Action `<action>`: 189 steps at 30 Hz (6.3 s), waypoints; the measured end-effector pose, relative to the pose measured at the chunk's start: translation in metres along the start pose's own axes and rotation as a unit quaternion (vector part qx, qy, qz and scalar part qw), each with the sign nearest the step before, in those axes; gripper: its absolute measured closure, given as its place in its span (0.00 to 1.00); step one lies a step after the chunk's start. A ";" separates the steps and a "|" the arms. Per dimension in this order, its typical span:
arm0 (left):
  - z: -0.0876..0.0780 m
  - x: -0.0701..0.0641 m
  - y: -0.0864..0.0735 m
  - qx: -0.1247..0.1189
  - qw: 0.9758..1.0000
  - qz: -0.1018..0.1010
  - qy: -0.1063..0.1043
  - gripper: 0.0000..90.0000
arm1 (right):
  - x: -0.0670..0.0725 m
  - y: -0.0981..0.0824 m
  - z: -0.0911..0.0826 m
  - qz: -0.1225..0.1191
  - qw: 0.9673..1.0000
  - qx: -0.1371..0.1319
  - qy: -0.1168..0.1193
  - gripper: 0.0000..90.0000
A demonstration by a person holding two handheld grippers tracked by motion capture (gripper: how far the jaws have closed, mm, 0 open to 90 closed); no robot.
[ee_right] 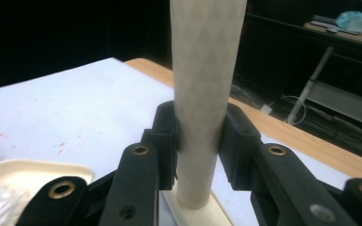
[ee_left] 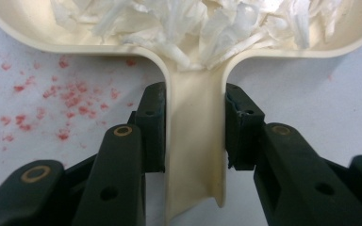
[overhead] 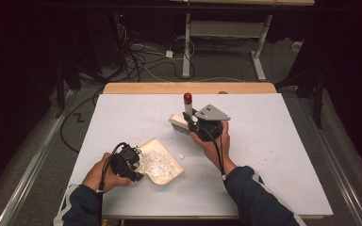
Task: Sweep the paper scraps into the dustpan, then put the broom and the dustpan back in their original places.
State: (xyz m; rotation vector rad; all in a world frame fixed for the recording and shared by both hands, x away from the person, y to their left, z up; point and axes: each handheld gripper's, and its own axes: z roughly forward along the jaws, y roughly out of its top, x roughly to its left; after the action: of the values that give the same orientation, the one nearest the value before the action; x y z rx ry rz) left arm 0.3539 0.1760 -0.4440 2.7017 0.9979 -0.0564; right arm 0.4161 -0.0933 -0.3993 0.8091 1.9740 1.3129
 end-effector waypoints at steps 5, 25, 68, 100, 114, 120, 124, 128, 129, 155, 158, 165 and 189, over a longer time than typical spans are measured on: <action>-0.001 0.003 -0.004 -0.002 1.000 -0.009 0.001 0.70 | 0.020 0.001 -0.007 -0.011 0.999 0.003 0.044 0.79; -0.001 0.002 -0.003 0.005 1.000 -0.010 0.012 0.70 | 0.051 0.014 -0.052 0.000 0.990 -0.027 0.136 0.79; -0.002 -0.001 -0.003 0.016 1.000 -0.001 0.019 0.70 | 0.021 0.005 -0.086 -0.017 0.993 -0.010 0.115 0.79; -0.002 -0.003 -0.003 0.024 0.999 -0.003 0.024 0.70 | 0.035 0.007 -0.102 -0.015 0.989 -0.018 0.145 0.79; -0.002 -0.003 -0.002 0.024 0.999 -0.003 0.025 0.70 | 0.018 0.003 -0.098 0.000 0.992 -0.002 0.123 0.79; -0.002 -0.004 -0.002 0.023 0.999 -0.006 0.027 0.70 | 0.033 -0.009 -0.082 -0.013 0.990 0.019 0.139 0.79; -0.002 -0.002 -0.002 0.017 1.000 -0.007 0.023 0.70 | 0.037 -0.007 -0.084 -0.010 0.988 0.014 0.155 0.79; -0.001 -0.001 -0.001 0.015 1.000 -0.008 0.024 0.70 | 0.027 -0.003 -0.091 -0.007 0.989 0.007 0.149 0.79; -0.001 -0.001 -0.001 0.015 1.000 -0.007 0.025 0.70 | 0.025 -0.001 -0.093 -0.008 0.990 0.004 0.143 0.79; -0.002 0.011 -0.009 -0.029 0.998 -0.051 0.033 0.70 | -0.075 -0.016 -0.177 0.010 0.993 0.052 0.104 0.79; -0.003 0.013 -0.011 -0.038 0.996 -0.064 0.039 0.70 | -0.083 -0.021 -0.185 0.015 0.992 0.061 0.110 0.79; -0.008 0.023 -0.018 -0.064 0.992 -0.094 0.045 0.70 | -0.094 -0.027 -0.200 0.012 0.988 0.083 0.129 0.79; -0.004 0.047 -0.038 -0.128 0.965 -0.219 0.074 0.70 | -0.116 -0.037 -0.191 0.024 0.976 0.150 0.156 0.78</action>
State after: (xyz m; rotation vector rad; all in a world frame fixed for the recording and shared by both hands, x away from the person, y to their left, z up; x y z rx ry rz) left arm 0.3652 0.2344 -0.4549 2.2372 1.5172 0.1807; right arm 0.3339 -0.3001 -0.3560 0.8324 2.4587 1.2443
